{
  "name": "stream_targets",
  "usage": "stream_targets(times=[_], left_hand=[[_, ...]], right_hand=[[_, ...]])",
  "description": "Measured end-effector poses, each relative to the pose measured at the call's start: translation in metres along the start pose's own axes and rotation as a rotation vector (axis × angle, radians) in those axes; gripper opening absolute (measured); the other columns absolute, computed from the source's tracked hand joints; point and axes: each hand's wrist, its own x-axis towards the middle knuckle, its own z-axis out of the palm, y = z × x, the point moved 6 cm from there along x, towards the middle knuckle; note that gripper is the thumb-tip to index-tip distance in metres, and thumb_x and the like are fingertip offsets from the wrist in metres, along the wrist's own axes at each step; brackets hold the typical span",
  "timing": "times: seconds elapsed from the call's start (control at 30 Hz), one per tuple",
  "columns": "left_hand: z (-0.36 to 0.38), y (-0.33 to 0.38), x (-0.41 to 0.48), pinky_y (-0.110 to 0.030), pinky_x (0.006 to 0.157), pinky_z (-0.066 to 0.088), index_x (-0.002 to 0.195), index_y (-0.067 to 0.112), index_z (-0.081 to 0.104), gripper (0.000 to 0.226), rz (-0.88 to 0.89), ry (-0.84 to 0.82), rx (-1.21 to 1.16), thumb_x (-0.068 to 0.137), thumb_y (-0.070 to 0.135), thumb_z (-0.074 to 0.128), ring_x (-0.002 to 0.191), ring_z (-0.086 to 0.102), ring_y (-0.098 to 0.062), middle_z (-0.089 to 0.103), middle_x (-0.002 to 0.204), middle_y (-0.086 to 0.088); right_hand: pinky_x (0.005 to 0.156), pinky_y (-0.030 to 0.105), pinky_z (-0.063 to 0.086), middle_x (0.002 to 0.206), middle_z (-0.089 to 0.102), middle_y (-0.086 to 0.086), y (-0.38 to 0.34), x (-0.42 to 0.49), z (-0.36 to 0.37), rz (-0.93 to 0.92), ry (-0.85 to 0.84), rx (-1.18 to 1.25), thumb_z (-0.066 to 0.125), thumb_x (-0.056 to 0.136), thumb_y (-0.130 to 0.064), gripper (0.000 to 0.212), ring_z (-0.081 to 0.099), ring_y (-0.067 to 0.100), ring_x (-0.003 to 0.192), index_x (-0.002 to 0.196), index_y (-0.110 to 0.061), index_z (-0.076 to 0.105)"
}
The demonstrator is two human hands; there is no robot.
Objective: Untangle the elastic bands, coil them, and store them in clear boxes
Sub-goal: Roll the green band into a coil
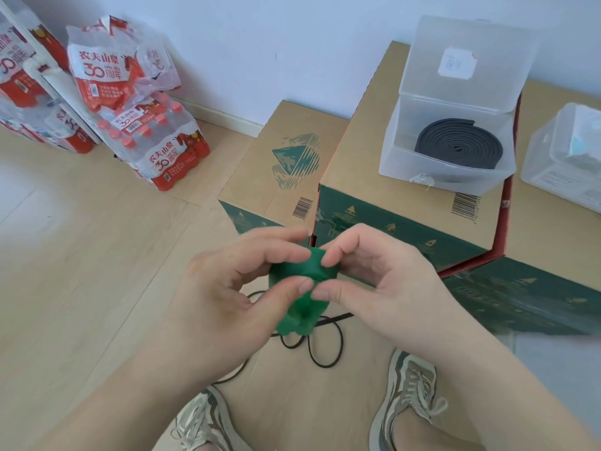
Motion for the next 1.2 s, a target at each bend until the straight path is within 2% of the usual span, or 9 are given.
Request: stream_targets(times=[0.2,0.3,0.43,0.57,0.67,0.77,0.87,1.07,1.2], left_hand=[[0.007,0.005,-0.002,-0.040,0.093,0.060,0.114,0.016,0.071,0.029,0.064,-0.049,0.041,0.088,0.004,0.071,0.119,0.068,-0.025,0.067,0.129,-0.001],[0.008,-0.002,-0.003,-0.029,0.101,0.055,0.132,0.023,0.062,0.051,0.010,-0.084,0.122,0.085,0.016,0.078,0.128,0.062,-0.014,0.059,0.139,0.010],[0.018,-0.021,-0.007,-0.031,0.107,0.051,0.152,0.044,0.035,0.091,-0.161,-0.236,0.176,0.082,0.017,0.086,0.122,0.064,-0.005,0.063,0.131,0.023],[0.007,-0.026,-0.005,-0.035,0.096,0.057,0.144,0.035,0.050,0.073,-0.210,-0.142,0.188,0.083,0.010,0.081,0.102,0.072,-0.011,0.071,0.108,0.017],[-0.013,-0.021,0.001,-0.043,0.090,0.060,0.118,0.033,0.066,0.050,-0.186,0.036,0.063,0.076,0.012,0.082,0.096,0.075,-0.021,0.075,0.106,0.007],[-0.018,-0.011,0.002,-0.042,0.088,0.062,0.095,0.029,0.075,0.023,-0.129,0.122,-0.063,0.075,0.022,0.084,0.096,0.076,-0.023,0.078,0.106,0.004],[-0.003,0.001,-0.002,-0.040,0.088,0.062,0.093,0.021,0.080,0.011,0.003,0.037,-0.002,0.082,0.022,0.079,0.102,0.076,-0.018,0.078,0.112,0.006],[0.003,0.007,-0.003,-0.032,0.087,0.062,0.100,0.012,0.079,0.012,0.075,0.034,0.076,0.089,0.017,0.077,0.108,0.074,-0.015,0.073,0.120,0.000],[0.009,-0.009,-0.004,-0.026,0.098,0.056,0.136,0.028,0.059,0.056,-0.170,-0.113,-0.039,0.084,0.042,0.076,0.119,0.068,-0.012,0.069,0.125,0.012]], right_hand=[[0.097,0.031,0.057,0.108,0.077,-0.011,-0.004,-0.003,0.007,-0.052,-0.019,0.019,0.071,0.095,-0.005,0.027,0.072,0.013,0.108,0.109,-0.027,0.063],[0.081,0.038,0.062,0.100,0.078,0.002,-0.005,-0.001,0.009,-0.051,0.032,0.130,0.068,0.096,-0.002,0.022,0.075,0.022,0.094,0.106,-0.022,0.063],[0.079,0.050,0.063,0.097,0.078,0.004,-0.008,0.000,0.003,-0.083,0.138,0.220,0.070,0.093,-0.008,0.015,0.076,0.025,0.092,0.100,-0.020,0.065],[0.090,0.048,0.060,0.104,0.075,-0.003,-0.006,-0.001,-0.012,-0.106,0.196,0.120,0.074,0.093,-0.007,0.018,0.072,0.021,0.099,0.097,-0.024,0.067],[0.097,0.041,0.057,0.109,0.072,-0.016,-0.001,-0.003,-0.027,-0.057,0.236,-0.082,0.074,0.093,-0.012,0.024,0.069,0.014,0.107,0.096,-0.034,0.065],[0.100,0.040,0.055,0.115,0.068,-0.019,0.006,-0.003,-0.023,0.067,0.114,-0.173,0.077,0.088,-0.012,0.031,0.067,0.011,0.109,0.099,-0.036,0.060],[0.110,0.040,0.049,0.120,0.070,-0.017,0.001,-0.002,-0.002,0.057,-0.013,-0.102,0.084,0.080,-0.013,0.037,0.064,0.006,0.122,0.098,-0.028,0.056],[0.091,0.052,0.059,0.097,0.076,0.002,-0.007,-0.001,0.002,-0.018,0.021,0.094,0.086,0.081,-0.004,0.035,0.073,0.024,0.095,0.099,-0.023,0.063],[0.087,0.044,0.063,0.100,0.079,0.000,-0.011,-0.002,0.000,-0.108,0.082,0.178,0.082,0.086,-0.009,0.021,0.077,0.023,0.095,0.102,-0.021,0.076]])
